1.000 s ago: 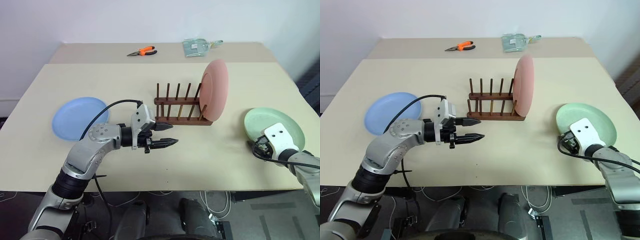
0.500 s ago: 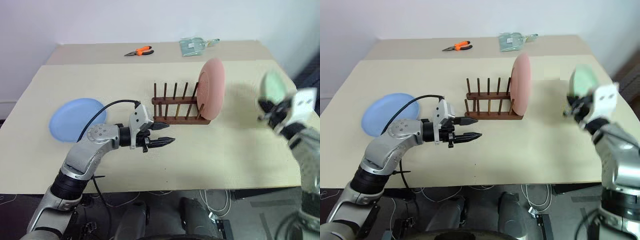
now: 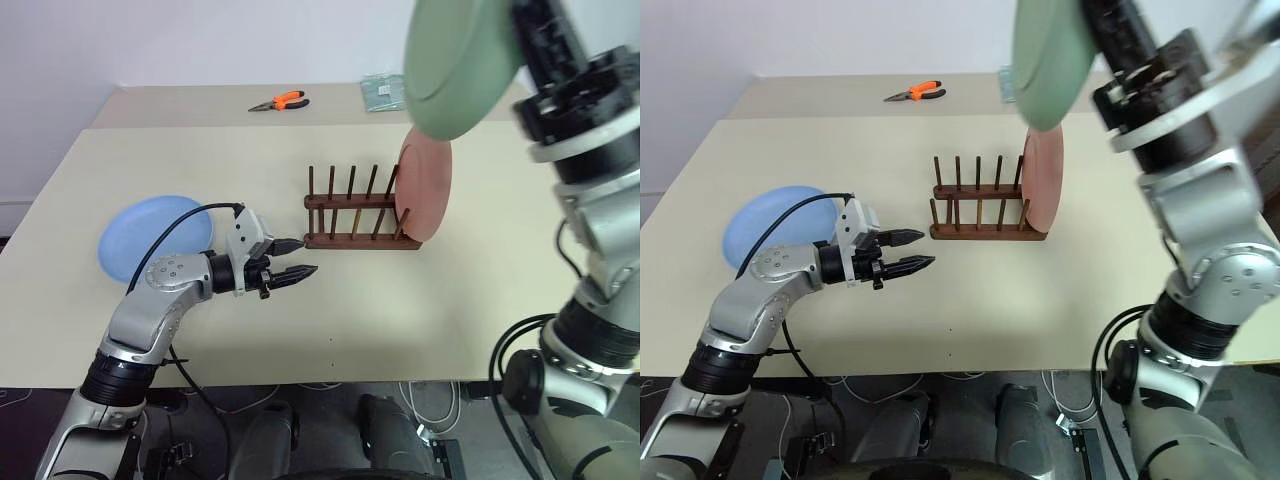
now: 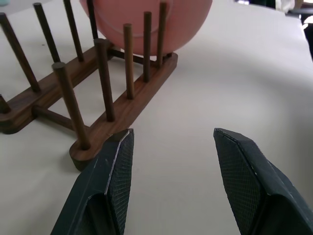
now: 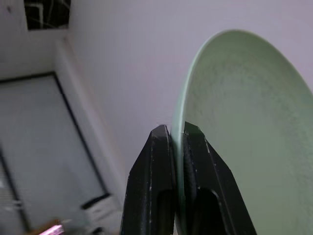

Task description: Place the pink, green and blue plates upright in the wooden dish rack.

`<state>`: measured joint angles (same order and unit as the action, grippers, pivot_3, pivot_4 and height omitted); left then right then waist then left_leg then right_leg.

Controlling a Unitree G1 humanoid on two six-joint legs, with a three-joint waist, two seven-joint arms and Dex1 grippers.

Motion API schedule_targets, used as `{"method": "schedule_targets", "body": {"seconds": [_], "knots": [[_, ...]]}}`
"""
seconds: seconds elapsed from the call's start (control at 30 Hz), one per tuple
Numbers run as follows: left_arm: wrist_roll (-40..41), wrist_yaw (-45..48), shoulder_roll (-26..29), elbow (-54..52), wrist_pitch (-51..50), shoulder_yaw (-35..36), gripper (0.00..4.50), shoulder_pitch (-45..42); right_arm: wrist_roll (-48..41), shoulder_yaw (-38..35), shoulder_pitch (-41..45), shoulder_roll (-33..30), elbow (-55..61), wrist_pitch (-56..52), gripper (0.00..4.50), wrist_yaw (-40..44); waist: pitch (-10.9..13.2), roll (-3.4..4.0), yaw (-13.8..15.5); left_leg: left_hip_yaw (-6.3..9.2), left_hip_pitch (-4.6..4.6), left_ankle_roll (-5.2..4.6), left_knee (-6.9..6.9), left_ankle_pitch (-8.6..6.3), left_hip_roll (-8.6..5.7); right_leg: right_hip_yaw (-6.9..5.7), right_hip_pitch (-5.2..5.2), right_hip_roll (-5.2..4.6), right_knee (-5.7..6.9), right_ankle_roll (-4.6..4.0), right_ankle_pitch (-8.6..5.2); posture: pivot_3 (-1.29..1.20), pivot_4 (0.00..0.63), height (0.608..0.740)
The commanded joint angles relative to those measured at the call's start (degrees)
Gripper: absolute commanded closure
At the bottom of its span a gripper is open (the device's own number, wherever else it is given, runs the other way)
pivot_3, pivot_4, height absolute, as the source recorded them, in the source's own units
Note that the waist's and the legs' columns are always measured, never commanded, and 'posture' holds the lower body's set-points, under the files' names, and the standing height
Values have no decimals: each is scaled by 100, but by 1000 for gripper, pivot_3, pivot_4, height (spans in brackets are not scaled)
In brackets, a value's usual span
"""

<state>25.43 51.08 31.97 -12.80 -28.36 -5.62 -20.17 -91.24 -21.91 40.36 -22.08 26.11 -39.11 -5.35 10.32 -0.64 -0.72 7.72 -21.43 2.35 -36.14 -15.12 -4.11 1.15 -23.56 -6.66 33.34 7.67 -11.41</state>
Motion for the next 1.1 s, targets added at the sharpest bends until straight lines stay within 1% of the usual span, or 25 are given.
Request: {"method": "schedule_targets", "body": {"seconds": [0.03, 0.17, 0.43, 0.6, 0.67, 0.73, 0.77, 0.8, 0.87, 0.93, 0.97, 1.0, 1.03, 1.07, 1.1], "knots": [[189, -7, -11, -329, -32, 187, 1848, 29, 117, 477, -99, 254, 6, 133, 4430, -468, 0, 0, 7, 0, 0, 0, -1, 0, -1, 0, -1, 0, 0, 0, 0, 0, 150, 740], [204, -44, 2, -387, -73, 173, 1848, 44, 552, 840, -241, 512, -300, 219, 4430, -704, 0, 0, 0, -3, 2, 0, -1, 0, -3, 0, 0, 1, 1, 0, 0, 0, 150, 740], [236, -98, 34, -503, -190, 186, 1848, 23, 923, 947, -287, 658, -783, 196, 4430, -738, 0, 1, -11, -5, 2, 1, 2, 0, -2, 1, -6, 7, 4, 11, 7, 0, 150, 740], [263, -144, 14, -524, -302, 175, 1848, -29, 1215, 1031, -181, 708, -1327, 52, 4430, -781, 0, 2, -18, -5, 3, 1, 3, 0, -2, 2, -5, 8, 5, 10, 6, 0, 150, 740], [268, -162, 10, -520, -338, 178, 1848, -45, 1433, 1045, -101, 694, -1499, 46, 3762, -727, 0, 3, -19, -5, 3, 1, 2, 0, -2, 2, -6, 9, 5, 10, 6, 0, 150, 740], [362, -210, 4, -517, -528, 223, 1848, -54, 1949, 1130, 27, 527, -1524, 140, 3043, -485, 1, 4, -21, -6, 2, 1, 3, 1, -2, 2, -6, 9, 5, 10, 6, 0, 150, 740], [382, -236, 1, -508, -570, 257, 1848, -62, 2213, 1189, 92, 429, -1488, 186, 2521, -338, 2, 6, -21, -6, 2, 0, 2, 0, -2, 2, -6, 9, 5, 11, 7, 0, 150, 740], [415, -311, -16, -481, -628, 329, 1604, -80, 2543, 1283, 155, 272, -1408, 245, 1981, -119, 3, 7, -19, -8, 1, 0, 2, 0, -2, 3, -7, 9, 5, 11, 7, 0, 150, 740], [408, -478, -29, -426, -616, 498, 985, -99, 3263, 1493, 265, -129, -1240, 407, 1962, 355, 3, 7, -15, -8, 1, 0, 1, 0, -2, 2, -7, 9, 4, 12, 7, 0, 150, 740], [287, -711, -32, -319, -505, 691, 24, -115, 3746, 1580, 359, -443, -1129, 563, 1962, 782, 2, 5, -14, -8, 0, 0, 2, 0, -2, 1, -7, 9, 4, 14, 7, 0, 150, 740], [221, -827, -39, -254, -445, 779, 24, -126, 3879, 1580, 397, -526, -1096, 616, 1962, 945, 2, 5, -14, -8, 1, 1, 2, 0, -2, 1, -7, 9, 3, 14, 7, 0, 150, 740], [67, -1090, -44, -101, -315, 959, 2, -159, 4064, 1626, 464, -693, -997, 688, 1760, 1225, 2, 4, -15, -8, 1, 1, 3, 1, -2, 1, -7, 9, 3, 15, 7, 0, 150, 740], [-42, -1273, -49, 5, -223, 1082, 0, -181, 4210, 1657, 509, -801, -929, 738, 1443, 1433, 2, 5, -21, -8, 3, 1, 2, 0, -1, 1, -5, 10, 4, 15, 7, 0, 150, 740], [-134, -1721, -65, 245, -257, 1423, 0, -261, 4406, 1821, 570, -983, -758, 791, 1110, 1806, 2, 5, -28, -9, 3, 1, 4, 0, -1, 1, -7, 10, 3, 15, 7, 0, 150, 740], [-218, -2121, -81, 441, -248, 1728, 0, -331, 4607, 2007, 601, -1129, -608, 832, 594, 2139, 3, 6, -34, -9, 4, 1, 3, 0, 0, 1, -7, 11, 4, 16, 7, 0, 150, 740]]}}
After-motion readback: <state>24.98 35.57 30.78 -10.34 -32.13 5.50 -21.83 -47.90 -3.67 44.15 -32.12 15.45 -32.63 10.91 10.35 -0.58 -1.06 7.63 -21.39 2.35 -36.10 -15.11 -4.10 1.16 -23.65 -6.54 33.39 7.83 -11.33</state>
